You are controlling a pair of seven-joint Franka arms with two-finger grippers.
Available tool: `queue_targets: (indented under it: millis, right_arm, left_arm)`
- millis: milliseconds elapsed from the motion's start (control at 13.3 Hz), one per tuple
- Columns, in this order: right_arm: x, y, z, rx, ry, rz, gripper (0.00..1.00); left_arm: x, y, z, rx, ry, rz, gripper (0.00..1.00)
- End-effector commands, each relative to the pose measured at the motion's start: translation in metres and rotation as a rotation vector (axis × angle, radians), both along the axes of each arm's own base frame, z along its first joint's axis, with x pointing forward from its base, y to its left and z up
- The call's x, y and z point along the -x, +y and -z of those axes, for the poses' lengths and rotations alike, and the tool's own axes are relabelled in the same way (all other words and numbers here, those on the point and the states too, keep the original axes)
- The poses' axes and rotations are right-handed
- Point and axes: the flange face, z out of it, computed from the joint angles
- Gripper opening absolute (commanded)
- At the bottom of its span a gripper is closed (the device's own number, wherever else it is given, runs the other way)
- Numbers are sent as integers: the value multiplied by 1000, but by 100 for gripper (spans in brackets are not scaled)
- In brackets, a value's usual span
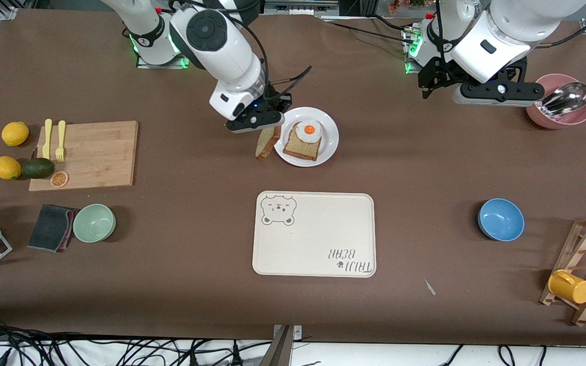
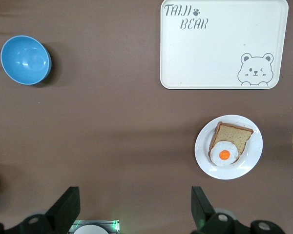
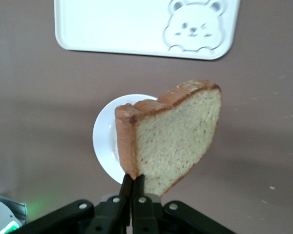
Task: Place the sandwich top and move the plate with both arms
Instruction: 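Carry the bread slice with the right gripper over the egg plate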
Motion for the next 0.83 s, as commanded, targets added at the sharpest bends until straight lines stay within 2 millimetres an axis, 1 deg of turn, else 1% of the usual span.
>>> queue_targets:
  millis: [0,75,151,301,452,603,753]
  right_arm:
    - [37,48,18,45,-27,-51,0]
    - [47,58,30,76,-31,-52,0]
    - [66,74,40,105,-49,-82,0]
    - [89,92,56,167,-116,-106,0]
    - [113,109,79,206,-123,-109,0]
    - [128,118,96,246,-157,-112,0]
    - [134,122,116,279,-190,-114,0]
  left_arm:
    - [1,-2,-5,-8,-18,-4,100]
    - [1,-1,-5,-7,-20,-7,100]
    - [0,1,-5,-8,-20,-10,100]
    - [-1,4,-5,-6,-19,-16,100]
    - [-1,3,-6,-6,-21,-15,100]
    - [-1,4,-6,-6,-21,-16,100]
    - [-2,5,-6,-6,-21,-19,100]
